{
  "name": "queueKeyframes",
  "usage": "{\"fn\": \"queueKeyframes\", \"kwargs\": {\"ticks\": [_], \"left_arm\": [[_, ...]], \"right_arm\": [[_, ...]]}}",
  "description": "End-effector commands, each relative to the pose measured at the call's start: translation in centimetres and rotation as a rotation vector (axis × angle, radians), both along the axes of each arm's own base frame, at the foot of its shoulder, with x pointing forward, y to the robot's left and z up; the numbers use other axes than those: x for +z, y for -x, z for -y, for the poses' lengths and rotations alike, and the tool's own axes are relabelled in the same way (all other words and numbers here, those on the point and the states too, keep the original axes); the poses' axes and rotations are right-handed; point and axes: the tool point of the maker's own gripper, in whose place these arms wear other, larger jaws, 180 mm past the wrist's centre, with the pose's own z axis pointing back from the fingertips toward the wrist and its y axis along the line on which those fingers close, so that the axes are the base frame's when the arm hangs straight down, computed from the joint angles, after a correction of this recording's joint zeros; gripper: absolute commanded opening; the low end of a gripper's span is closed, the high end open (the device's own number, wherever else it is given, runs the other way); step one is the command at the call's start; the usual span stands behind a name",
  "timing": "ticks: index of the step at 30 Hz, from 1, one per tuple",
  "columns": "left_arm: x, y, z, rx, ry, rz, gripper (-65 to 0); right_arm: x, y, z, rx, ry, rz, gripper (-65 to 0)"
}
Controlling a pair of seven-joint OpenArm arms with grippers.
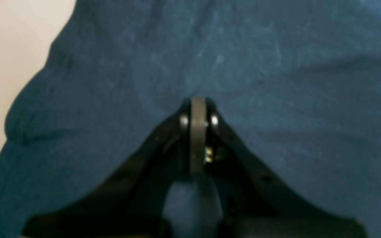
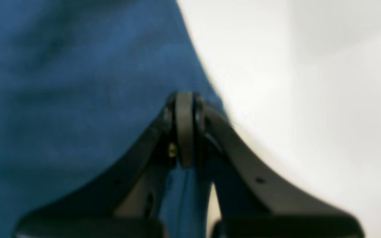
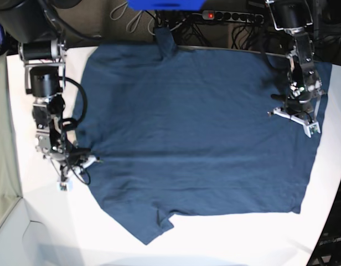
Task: Layout the t-shirt on the table in an organized manner, then fold the t-shirt properly
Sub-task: 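Drag both grippers along the shirt sides toward the collar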
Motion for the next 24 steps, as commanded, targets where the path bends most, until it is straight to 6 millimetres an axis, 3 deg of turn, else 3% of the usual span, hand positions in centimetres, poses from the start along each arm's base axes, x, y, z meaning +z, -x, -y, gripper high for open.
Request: {"fn": "queueKeyframes", "kwargs": {"ticks": [1, 5, 10, 15, 20, 24], "left_arm": [[-0.5, 0.7, -0.1, 0.012, 0.014, -0.046, -65.0], [-0.2, 0.2, 0.2, 0.006, 0.016, -0.037, -65.0], [3.5, -2.1, 0.4, -0.014, -0.013, 0.069, -65.0], [8.0, -3.4, 0.6, -0.033, -0.054, 0.187, -65.0], [8.0, -2.1, 1.1, -0.046, -0.043, 0.142, -65.0], [6.4, -0.3, 1.2, -0.044, -0.028, 0.072, -65.0]], "right_arm": [[1.8, -1.2, 0.7, -0.008, 0.013, 0.041, -65.0], [1.3, -0.7, 0.7, -0.006, 0.014, 0.027, -65.0], [2.1, 1.4, 0.5, 0.026, 0.041, 0.072, -65.0], [3.5, 4.3, -2.0, 0.086, 0.041, 0.139, -65.0], [1.8, 6.2, -3.6, 0.093, 0.006, 0.103, -65.0], [-0.8, 6.7, -3.3, 0.071, -0.008, 0.036, -65.0]]}}
